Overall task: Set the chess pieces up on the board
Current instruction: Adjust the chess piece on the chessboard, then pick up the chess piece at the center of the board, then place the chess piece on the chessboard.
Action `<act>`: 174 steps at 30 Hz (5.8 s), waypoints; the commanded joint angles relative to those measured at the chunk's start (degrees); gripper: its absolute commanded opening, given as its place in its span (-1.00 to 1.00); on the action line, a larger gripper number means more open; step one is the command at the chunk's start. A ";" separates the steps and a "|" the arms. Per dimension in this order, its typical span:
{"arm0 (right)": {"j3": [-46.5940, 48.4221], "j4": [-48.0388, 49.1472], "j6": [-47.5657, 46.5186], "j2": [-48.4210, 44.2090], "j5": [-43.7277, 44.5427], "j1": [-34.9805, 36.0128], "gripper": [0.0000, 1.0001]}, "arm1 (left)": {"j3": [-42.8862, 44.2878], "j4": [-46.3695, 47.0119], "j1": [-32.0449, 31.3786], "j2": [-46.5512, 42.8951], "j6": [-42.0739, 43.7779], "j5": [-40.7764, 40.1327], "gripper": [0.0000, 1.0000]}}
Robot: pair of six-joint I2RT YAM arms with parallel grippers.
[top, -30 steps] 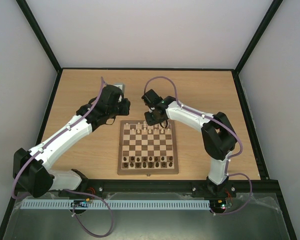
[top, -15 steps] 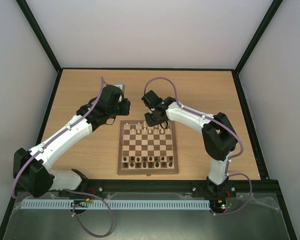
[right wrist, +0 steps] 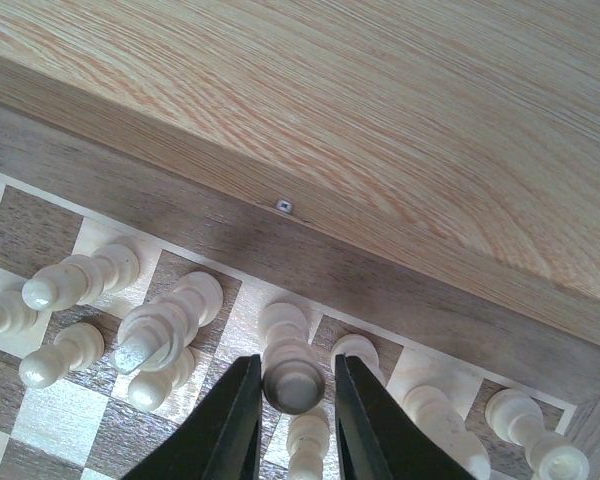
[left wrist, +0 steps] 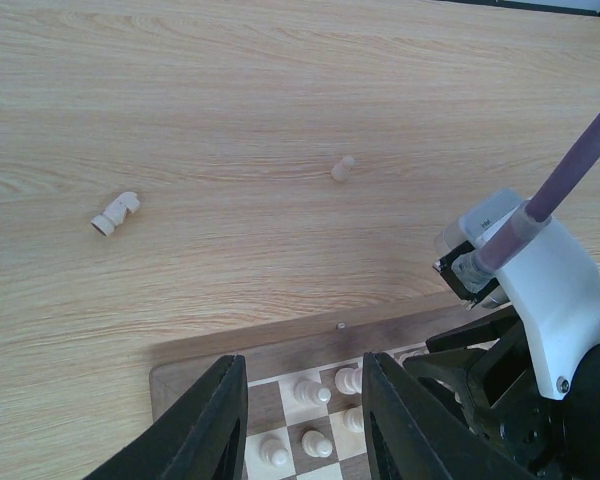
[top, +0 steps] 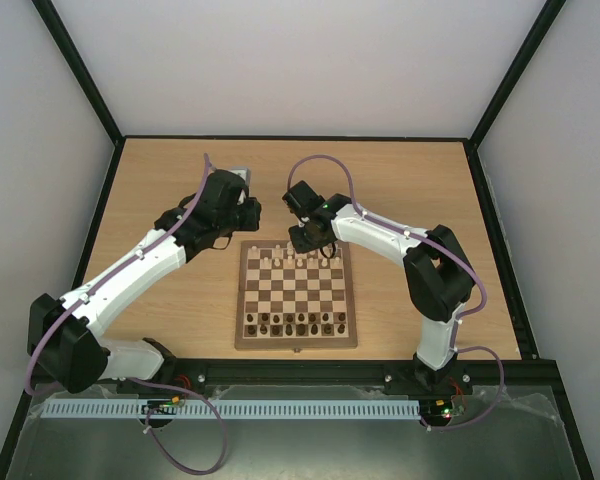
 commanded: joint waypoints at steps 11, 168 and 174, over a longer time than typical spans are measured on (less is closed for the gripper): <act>-0.18 -1.69 -0.52 -3.54 -2.73 0.44 -0.32 | 0.60 0.99 0.14 1.51 0.22 -0.33 -0.29; -26.58 14.67 6.83 -38.40 -3.05 -7.65 0.11 | -15.40 -1.90 -8.69 2.72 -8.45 -9.59 -0.64; -26.68 14.58 6.74 -38.82 -2.77 -7.65 0.11 | -14.86 0.68 -8.63 7.28 -8.21 -9.90 -0.64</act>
